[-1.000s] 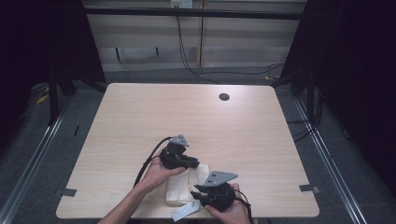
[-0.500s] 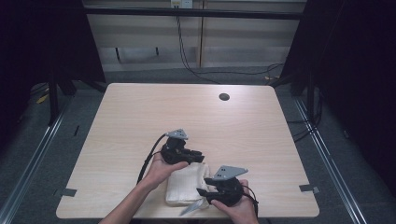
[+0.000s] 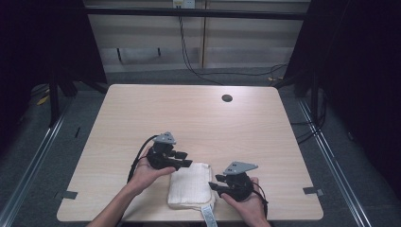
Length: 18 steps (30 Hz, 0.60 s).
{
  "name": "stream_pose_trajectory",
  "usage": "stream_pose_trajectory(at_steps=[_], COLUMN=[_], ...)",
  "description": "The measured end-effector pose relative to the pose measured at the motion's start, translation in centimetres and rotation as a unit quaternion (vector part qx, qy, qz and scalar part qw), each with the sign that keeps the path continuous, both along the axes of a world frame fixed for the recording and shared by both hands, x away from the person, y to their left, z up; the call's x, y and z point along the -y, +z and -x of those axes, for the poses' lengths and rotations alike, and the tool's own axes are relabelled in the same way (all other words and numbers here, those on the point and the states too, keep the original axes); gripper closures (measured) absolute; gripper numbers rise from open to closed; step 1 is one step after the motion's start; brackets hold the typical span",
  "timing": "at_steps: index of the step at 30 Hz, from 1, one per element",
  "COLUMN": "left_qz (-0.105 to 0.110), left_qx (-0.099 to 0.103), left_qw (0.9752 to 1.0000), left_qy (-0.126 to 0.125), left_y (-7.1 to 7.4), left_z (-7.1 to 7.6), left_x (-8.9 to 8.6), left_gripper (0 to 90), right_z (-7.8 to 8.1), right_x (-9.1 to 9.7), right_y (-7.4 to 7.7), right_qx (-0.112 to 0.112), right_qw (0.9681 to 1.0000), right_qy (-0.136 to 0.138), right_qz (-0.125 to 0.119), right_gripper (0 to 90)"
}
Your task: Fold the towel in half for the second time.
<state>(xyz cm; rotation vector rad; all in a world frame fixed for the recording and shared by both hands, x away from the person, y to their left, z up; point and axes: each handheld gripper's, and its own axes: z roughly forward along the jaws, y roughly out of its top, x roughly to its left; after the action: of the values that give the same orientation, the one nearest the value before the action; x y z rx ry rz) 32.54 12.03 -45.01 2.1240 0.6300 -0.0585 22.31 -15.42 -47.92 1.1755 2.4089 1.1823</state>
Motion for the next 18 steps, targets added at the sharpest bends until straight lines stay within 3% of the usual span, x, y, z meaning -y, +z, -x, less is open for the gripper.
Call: stream_pose_trajectory(at_steps=[4,6,10,14,15,18], left_qz=[-0.003,-0.018,-0.012,-0.015,-0.016,-0.018], left_qx=[0.004,0.013,0.009,0.006,0.005,0.006], left_qw=[0.9999,0.9995,0.9992,0.9983,0.9978,0.996], left_qy=[0.012,0.022,0.036,0.056,0.064,0.087], left_y=[0.7,0.9,0.8,0.5,0.5,0.6], left_z=[0.6,1.1,2.2,3.8,4.0,4.7], left_x=[-2.0,-2.9,-4.4,-7.5,-8.1,-9.8], left_gripper=[51.6,48.0,41.6,36.5,35.9,35.4], right_z=[-0.2,-0.2,0.0,0.3,0.3,0.3], right_x=[1.3,2.0,3.1,4.5,4.9,5.6], right_y=[1.0,1.3,1.7,2.0,2.0,2.1], right_qx=[0.011,0.019,0.023,0.024,0.015,0.022], right_qw=[0.9998,0.9996,0.9995,0.9989,0.9989,0.9994], right_qy=[-0.008,-0.013,-0.014,-0.029,-0.027,-0.022], right_qz=[-0.015,-0.017,-0.013,-0.027,-0.034,-0.012], right_gripper=[56.2,55.1,52.6,49.5,50.5,48.7])
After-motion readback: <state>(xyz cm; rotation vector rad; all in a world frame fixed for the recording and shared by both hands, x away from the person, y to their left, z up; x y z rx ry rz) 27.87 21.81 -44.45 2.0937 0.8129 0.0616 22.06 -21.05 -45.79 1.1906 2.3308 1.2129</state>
